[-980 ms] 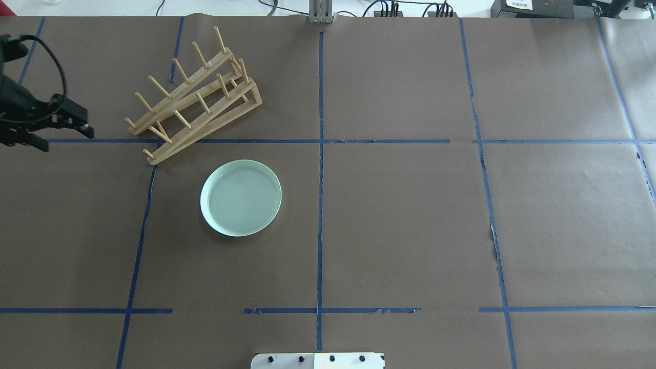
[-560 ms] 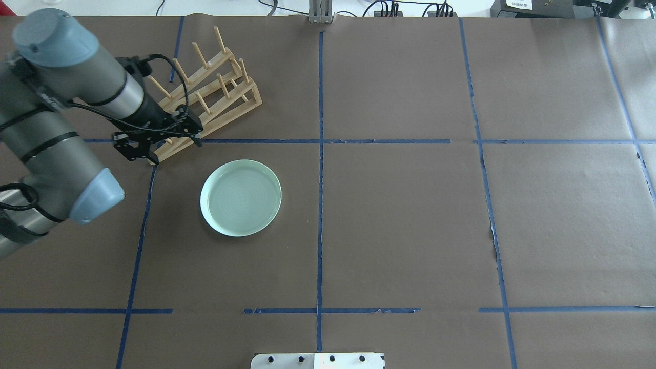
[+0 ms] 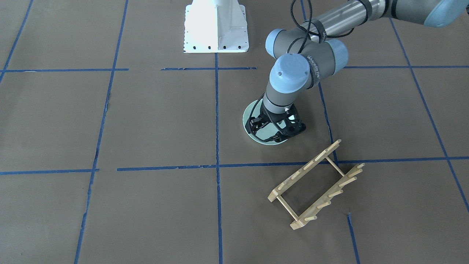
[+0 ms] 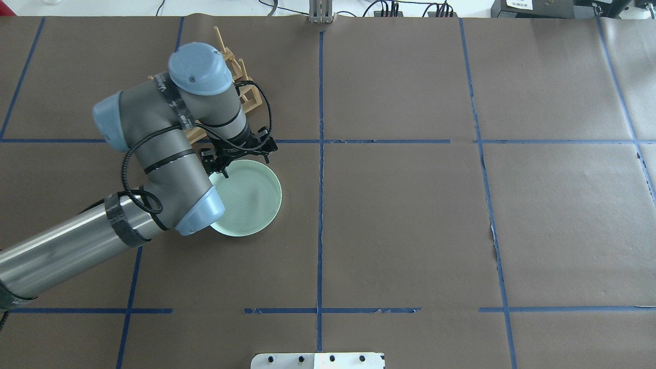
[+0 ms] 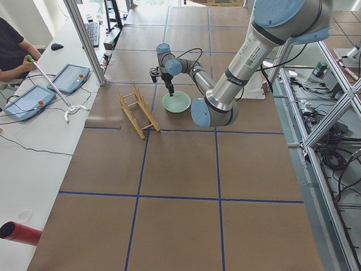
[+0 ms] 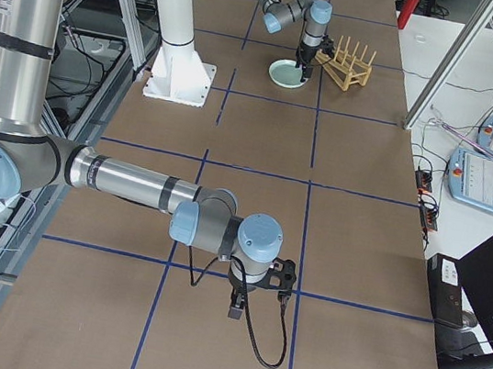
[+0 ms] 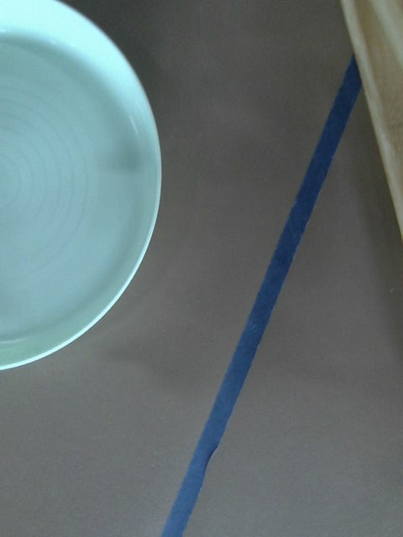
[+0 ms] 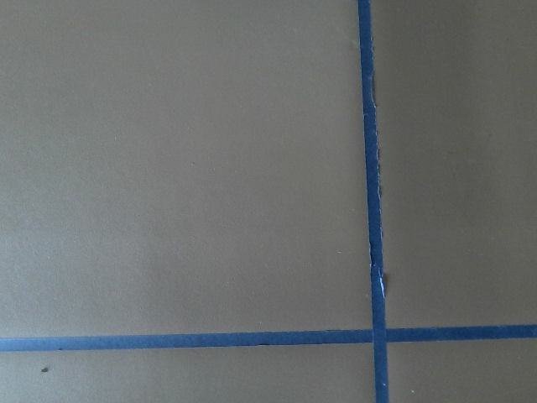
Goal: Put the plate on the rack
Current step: 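Lower the left gripper and grasp the plate's rim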
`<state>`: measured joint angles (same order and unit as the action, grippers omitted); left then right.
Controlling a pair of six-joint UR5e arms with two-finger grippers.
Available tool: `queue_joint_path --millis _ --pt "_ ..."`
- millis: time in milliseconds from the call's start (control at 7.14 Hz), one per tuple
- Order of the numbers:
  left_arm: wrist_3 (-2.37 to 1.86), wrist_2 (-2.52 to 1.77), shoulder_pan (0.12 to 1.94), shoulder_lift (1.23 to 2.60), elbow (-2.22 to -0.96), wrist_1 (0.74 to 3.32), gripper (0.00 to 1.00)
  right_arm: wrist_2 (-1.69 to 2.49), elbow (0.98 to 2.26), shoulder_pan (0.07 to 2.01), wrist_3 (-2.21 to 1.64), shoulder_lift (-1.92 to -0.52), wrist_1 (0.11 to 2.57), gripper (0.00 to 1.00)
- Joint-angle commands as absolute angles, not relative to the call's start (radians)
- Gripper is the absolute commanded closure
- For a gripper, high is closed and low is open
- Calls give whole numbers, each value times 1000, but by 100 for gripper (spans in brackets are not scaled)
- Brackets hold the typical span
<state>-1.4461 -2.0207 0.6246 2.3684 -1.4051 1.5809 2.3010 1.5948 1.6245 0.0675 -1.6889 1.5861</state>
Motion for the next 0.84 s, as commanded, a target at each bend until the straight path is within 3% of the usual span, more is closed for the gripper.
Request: queue_joint_path --millis 0,280,420,560,700 --pt "-1436 -1918 574 2393 -1370 1604 13 2301 1595 1624 67 -1689 1586 0" --pt "-1414 -1911 560 2390 -1356 1618 25 2301 1594 1624 67 -1689 1586 0" --pt "-1414 -1911 560 2387 -1356 1618 42 2301 1595 1624 67 -1689 1586 0" --pt "-1414 -1913 561 2387 -1359 1618 81 2301 1595 1624 67 -1689 1586 0" --pt "-1414 -1914 560 2387 -1361 1618 100 2301 1595 1624 67 -1689 1586 0"
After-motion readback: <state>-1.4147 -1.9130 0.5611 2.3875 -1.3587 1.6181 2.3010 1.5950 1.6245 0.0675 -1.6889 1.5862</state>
